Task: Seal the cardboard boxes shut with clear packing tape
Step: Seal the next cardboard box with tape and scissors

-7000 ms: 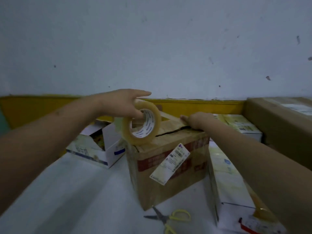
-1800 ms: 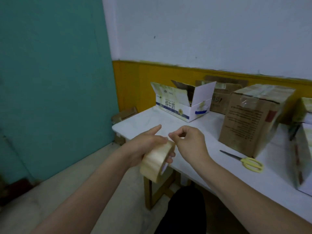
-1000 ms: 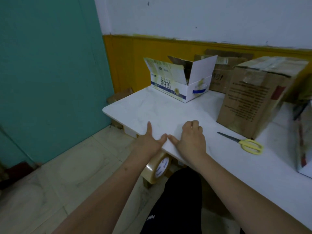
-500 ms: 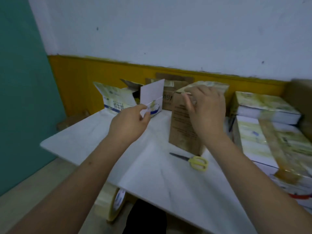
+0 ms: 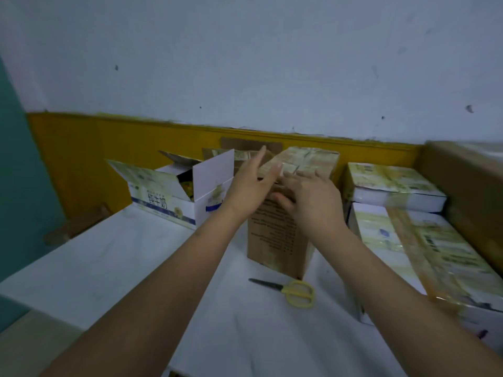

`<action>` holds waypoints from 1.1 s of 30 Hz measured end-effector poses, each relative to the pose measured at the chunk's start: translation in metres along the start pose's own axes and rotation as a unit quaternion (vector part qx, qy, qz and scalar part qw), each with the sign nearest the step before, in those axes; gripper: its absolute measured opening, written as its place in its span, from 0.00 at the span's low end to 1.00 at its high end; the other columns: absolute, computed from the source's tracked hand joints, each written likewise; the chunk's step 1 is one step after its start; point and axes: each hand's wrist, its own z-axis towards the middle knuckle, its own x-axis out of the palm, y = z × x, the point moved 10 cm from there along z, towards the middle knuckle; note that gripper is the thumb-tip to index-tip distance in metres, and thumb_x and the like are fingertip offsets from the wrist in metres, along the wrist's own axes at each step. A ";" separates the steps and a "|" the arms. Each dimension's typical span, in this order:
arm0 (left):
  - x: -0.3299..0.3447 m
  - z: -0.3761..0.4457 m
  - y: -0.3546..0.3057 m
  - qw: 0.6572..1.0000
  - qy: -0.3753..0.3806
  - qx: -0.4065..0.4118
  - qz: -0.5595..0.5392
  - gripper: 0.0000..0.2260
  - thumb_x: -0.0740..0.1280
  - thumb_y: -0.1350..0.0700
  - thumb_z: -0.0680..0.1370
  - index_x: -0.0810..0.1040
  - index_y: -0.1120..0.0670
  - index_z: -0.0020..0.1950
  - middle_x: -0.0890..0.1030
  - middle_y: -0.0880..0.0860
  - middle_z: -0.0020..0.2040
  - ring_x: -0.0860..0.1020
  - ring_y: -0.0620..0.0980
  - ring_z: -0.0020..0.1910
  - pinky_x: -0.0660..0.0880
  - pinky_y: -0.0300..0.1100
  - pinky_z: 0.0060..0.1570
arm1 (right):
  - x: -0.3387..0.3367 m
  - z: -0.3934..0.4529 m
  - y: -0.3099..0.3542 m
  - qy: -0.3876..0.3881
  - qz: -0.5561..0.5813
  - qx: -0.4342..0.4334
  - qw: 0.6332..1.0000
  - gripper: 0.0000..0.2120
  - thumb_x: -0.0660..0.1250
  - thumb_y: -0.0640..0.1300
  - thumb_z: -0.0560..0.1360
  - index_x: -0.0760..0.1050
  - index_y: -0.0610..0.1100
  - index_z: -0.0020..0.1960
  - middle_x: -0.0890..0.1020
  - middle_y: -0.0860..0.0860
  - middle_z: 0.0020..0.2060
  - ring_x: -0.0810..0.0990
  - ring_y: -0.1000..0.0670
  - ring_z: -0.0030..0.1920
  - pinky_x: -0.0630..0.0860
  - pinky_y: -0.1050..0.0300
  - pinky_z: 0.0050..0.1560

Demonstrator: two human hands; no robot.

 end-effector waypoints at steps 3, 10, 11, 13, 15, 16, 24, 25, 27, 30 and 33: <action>0.008 0.001 0.031 0.968 0.014 -0.152 -0.197 0.26 0.70 0.50 0.77 0.73 0.53 0.74 0.79 0.54 0.69 0.78 0.55 0.65 0.76 0.46 0.59 | -0.007 -0.013 0.009 -0.021 0.014 -0.010 1.000 0.22 0.60 0.61 0.79 0.78 0.51 0.66 0.80 0.50 0.64 0.77 0.47 0.66 0.65 0.44 0.71; 0.002 -0.034 0.039 0.941 0.002 -0.147 -0.305 0.13 0.67 0.57 0.82 0.79 0.51 0.66 0.86 0.51 0.56 0.85 0.50 0.53 0.79 0.42 0.48 | 0.008 -0.044 -0.062 0.037 0.486 0.328 0.809 0.43 0.67 0.64 0.74 0.53 0.48 0.80 0.64 0.52 0.76 0.66 0.47 0.74 0.65 0.46 0.73; 0.001 -0.040 0.032 0.945 0.001 -0.132 -0.301 0.12 0.67 0.56 0.82 0.79 0.50 0.66 0.86 0.50 0.56 0.85 0.49 0.53 0.79 0.41 0.49 | 0.024 -0.051 -0.055 0.069 0.574 0.368 0.728 0.46 0.72 0.65 0.69 0.56 0.51 0.79 0.72 0.54 0.71 0.74 0.48 0.67 0.72 0.47 0.66; 0.000 -0.055 0.014 0.956 0.001 -0.088 -0.279 0.13 0.66 0.54 0.82 0.79 0.48 0.66 0.86 0.47 0.56 0.84 0.45 0.54 0.79 0.39 0.50 | 0.033 -0.053 -0.048 0.047 0.620 0.365 0.692 0.45 0.77 0.66 0.60 0.66 0.54 0.73 0.81 0.56 0.60 0.81 0.50 0.58 0.78 0.47 0.60; -0.005 -0.070 -0.001 0.966 -0.006 -0.044 -0.254 0.13 0.69 0.53 0.81 0.78 0.47 0.65 0.85 0.38 0.52 0.83 0.38 0.51 0.78 0.32 0.47 | 0.032 -0.056 -0.043 0.001 0.620 0.350 0.702 0.41 0.77 0.62 0.60 0.68 0.56 0.70 0.83 0.56 0.57 0.82 0.50 0.56 0.79 0.45 0.59; -0.008 -0.076 -0.005 0.970 -0.012 -0.032 -0.241 0.13 0.70 0.53 0.80 0.78 0.46 0.64 0.84 0.32 0.48 0.82 0.33 0.49 0.77 0.29 0.45 | 0.029 -0.058 -0.039 -0.011 0.619 0.341 0.707 0.40 0.76 0.60 0.61 0.67 0.57 0.70 0.82 0.56 0.57 0.82 0.51 0.57 0.79 0.45 0.59; -0.004 -0.096 -0.002 0.970 -0.010 -0.024 -0.241 0.21 0.75 0.58 0.75 0.73 0.39 0.61 0.83 0.32 0.48 0.82 0.32 0.48 0.77 0.29 0.43 | 0.009 -0.074 -0.036 -0.022 0.583 0.299 0.755 0.34 0.75 0.61 0.65 0.68 0.60 0.69 0.82 0.59 0.57 0.82 0.54 0.56 0.79 0.45 0.60; -0.003 -0.096 0.001 0.974 -0.013 -0.028 -0.226 0.23 0.76 0.57 0.74 0.73 0.40 0.63 0.84 0.34 0.50 0.82 0.34 0.49 0.77 0.30 0.43 | 0.007 -0.074 -0.038 -0.023 0.564 0.301 0.768 0.33 0.75 0.58 0.68 0.67 0.59 0.70 0.81 0.59 0.58 0.82 0.54 0.56 0.78 0.45 0.61; -0.008 -0.095 0.003 0.979 -0.016 -0.046 -0.198 0.26 0.79 0.54 0.71 0.73 0.44 0.65 0.83 0.41 0.55 0.82 0.38 0.51 0.78 0.33 0.42 | 0.006 -0.075 -0.035 -0.027 0.528 0.302 0.793 0.36 0.74 0.55 0.71 0.61 0.58 0.75 0.79 0.57 0.62 0.79 0.53 0.60 0.77 0.44 0.63; -0.025 -0.084 0.014 0.987 0.012 -0.101 -0.124 0.30 0.79 0.46 0.70 0.69 0.50 0.67 0.79 0.47 0.60 0.80 0.43 0.53 0.79 0.38 0.46 | 0.001 -0.078 -0.003 -0.046 0.472 0.261 0.841 0.45 0.69 0.63 0.73 0.46 0.57 0.80 0.62 0.54 0.77 0.63 0.52 0.75 0.65 0.47 0.74; -0.042 -0.074 0.016 0.982 0.027 -0.133 -0.133 0.32 0.74 0.35 0.71 0.68 0.46 0.68 0.78 0.43 0.59 0.77 0.48 0.60 0.75 0.48 0.63 | -0.006 -0.082 0.043 -0.051 0.471 0.176 0.863 0.34 0.51 0.68 0.79 0.42 0.59 0.80 0.44 0.60 0.80 0.43 0.62 0.78 0.47 0.54 0.79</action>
